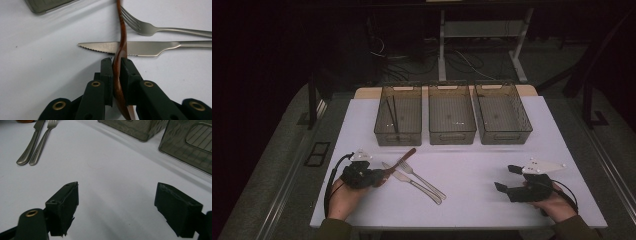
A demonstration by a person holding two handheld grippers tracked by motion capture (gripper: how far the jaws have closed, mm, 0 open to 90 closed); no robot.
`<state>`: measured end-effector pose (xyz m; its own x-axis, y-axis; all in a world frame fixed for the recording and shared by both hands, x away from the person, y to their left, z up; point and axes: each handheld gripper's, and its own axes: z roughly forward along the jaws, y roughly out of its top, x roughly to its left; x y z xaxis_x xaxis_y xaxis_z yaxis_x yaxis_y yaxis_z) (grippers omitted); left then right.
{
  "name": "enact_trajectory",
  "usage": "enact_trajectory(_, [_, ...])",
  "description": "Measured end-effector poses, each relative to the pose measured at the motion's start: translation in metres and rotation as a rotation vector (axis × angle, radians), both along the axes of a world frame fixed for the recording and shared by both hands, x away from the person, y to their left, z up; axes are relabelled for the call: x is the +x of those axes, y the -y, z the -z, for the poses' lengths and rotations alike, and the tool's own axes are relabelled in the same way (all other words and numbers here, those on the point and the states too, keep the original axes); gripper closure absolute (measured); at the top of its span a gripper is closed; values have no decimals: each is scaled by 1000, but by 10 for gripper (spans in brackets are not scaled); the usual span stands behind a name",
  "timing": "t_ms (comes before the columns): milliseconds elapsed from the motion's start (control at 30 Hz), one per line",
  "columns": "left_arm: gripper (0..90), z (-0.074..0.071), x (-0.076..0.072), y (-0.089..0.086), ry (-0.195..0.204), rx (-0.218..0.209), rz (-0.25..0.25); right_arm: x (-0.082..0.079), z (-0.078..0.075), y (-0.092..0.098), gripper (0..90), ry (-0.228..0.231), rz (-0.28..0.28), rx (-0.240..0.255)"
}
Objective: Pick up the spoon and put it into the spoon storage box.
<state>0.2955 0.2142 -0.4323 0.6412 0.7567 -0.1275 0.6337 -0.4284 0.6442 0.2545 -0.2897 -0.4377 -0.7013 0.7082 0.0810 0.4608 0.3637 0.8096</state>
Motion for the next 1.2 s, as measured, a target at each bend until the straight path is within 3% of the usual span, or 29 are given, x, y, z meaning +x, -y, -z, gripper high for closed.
enact_trajectory(100, [810, 0, -1, 1, -3, -7, -21, 0, 0, 0, 196, 0, 0, 1])
enact_trajectory(233, [811, -2, 0, 0, 27, 29, -36, 0, 0, 0, 196, 1, -1, 2])
enact_trajectory(367, [811, -7, 0, -3, 68, 9, -65, 0, 0, 0, 196, 0, -1, 2])
enact_trajectory(833, [811, -18, -4, -7, 133, -19, -38, 0, -1, 0, 196, 2, -3, 3])
enact_trajectory(1200, [811, -26, -7, -1, 157, -47, -4, 0, -1, 0, 196, 4, -4, 4])
